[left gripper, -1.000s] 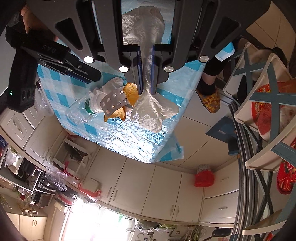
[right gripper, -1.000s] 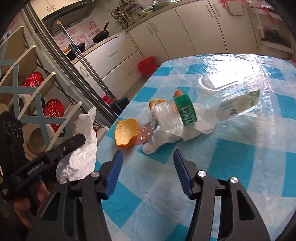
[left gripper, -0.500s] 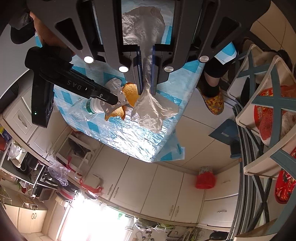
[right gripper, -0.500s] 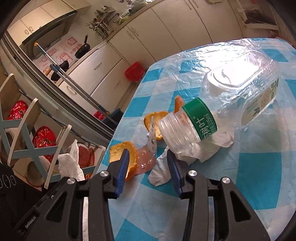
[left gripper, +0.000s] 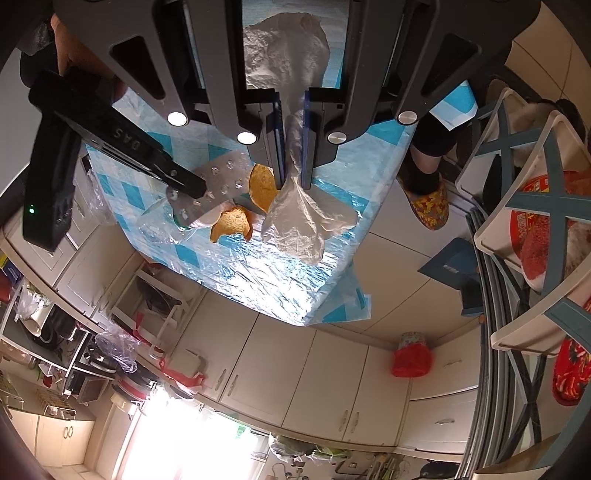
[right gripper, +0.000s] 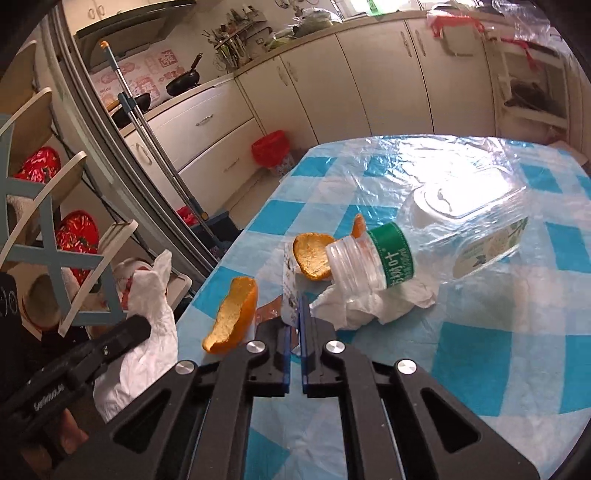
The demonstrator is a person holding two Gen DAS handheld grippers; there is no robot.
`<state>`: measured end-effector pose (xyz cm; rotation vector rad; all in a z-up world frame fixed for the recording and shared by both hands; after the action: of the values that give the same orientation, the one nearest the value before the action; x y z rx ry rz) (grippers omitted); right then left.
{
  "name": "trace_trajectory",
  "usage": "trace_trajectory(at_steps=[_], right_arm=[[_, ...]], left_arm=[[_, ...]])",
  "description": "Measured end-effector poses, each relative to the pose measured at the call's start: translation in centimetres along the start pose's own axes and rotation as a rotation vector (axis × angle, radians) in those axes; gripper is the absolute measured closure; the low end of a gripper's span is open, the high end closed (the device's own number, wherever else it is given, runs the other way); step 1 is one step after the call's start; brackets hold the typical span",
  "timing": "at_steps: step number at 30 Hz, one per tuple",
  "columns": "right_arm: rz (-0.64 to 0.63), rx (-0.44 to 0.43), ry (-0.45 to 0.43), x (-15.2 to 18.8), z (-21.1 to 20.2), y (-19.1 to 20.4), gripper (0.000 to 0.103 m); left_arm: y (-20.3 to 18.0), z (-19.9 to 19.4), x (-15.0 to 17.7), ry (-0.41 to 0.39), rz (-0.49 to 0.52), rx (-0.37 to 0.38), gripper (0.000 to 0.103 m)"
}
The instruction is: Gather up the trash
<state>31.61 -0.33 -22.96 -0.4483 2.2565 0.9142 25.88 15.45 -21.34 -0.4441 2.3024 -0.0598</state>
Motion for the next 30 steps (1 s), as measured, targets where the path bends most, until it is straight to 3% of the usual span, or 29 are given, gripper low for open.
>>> trace_trajectory(at_steps=[7, 18, 30], right_arm=[[-0.005, 0.06, -0.038, 0.8, -6.2, -2.9, 0.098], [-0.039, 0.144, -0.066, 1.7, -14.5, -7.0, 0.098], [0.071, 0.191, -0.168, 3.5, -19.3, -11.5, 0.098]], left_arm=[[-2.8, -0.8, 0.4, -0.003, 0.044, 0.022, 0.095], [-10.5, -3.3, 1.7, -0.022, 0.159, 0.082, 0.095], [-18.5, -4.4, 4.6, -0.01, 0.292, 0.127, 0.095]])
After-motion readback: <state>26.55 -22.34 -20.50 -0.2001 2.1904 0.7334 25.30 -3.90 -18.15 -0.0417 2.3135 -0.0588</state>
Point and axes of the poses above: each gripper's, at about its wrist camera, not at the fingertips, and z roughly the way its jaws point, y to its left, x to its underside, the point moved 10 cm from there along z, roughly the way its jaws point, and after that the axes turned 12 degrees about -x, right-handed, at the moved point
